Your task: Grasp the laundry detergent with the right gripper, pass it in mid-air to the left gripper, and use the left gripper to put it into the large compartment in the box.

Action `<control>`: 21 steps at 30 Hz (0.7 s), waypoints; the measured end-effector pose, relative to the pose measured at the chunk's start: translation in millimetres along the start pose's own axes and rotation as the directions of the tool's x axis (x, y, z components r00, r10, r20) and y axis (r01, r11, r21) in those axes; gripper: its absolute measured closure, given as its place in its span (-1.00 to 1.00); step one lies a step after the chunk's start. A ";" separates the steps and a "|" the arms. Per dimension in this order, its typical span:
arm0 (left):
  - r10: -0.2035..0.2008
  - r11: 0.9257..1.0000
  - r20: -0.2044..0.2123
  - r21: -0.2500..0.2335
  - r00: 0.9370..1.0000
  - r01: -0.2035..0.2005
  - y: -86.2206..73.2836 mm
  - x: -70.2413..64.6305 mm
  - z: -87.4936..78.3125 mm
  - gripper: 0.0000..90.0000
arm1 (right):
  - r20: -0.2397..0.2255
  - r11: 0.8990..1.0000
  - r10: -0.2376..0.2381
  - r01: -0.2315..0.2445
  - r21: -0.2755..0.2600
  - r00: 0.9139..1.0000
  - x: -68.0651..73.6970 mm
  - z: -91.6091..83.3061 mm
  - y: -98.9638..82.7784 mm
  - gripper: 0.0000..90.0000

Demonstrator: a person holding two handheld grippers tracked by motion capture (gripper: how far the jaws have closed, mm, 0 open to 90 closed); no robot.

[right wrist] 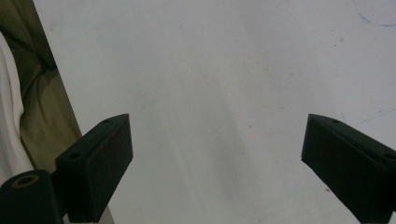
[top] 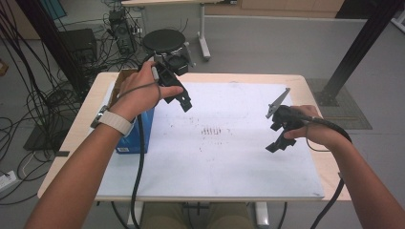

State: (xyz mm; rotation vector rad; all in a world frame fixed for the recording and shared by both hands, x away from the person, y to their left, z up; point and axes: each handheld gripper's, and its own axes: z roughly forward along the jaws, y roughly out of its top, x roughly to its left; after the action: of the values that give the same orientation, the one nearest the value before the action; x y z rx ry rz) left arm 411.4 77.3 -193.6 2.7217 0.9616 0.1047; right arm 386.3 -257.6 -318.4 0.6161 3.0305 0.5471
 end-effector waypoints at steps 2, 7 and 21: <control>0.021 1.000 0.007 0.006 1.000 -0.022 0.9 -2.9 4.9 -0.78 | 0.001 1.000 0.003 -0.003 0.001 1.000 0.2 0.0 -1.4 -0.80; 0.096 0.995 0.006 0.010 0.995 -0.097 2.3 -12.4 15.3 -0.78 | 0.004 1.000 0.008 -0.008 -0.002 1.000 0.4 -1.4 -3.1 -0.80; 0.267 0.961 0.010 0.077 0.964 -0.267 4.9 -43.3 38.9 -0.78 | 0.012 1.000 0.022 -0.022 -0.007 1.000 0.6 -4.6 -6.7 -0.80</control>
State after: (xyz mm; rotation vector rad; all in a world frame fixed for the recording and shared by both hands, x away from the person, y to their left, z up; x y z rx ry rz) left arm 386.5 38.2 -229.2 2.9101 0.6037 0.1202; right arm 382.8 -264.7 -316.3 0.6502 3.0130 0.5526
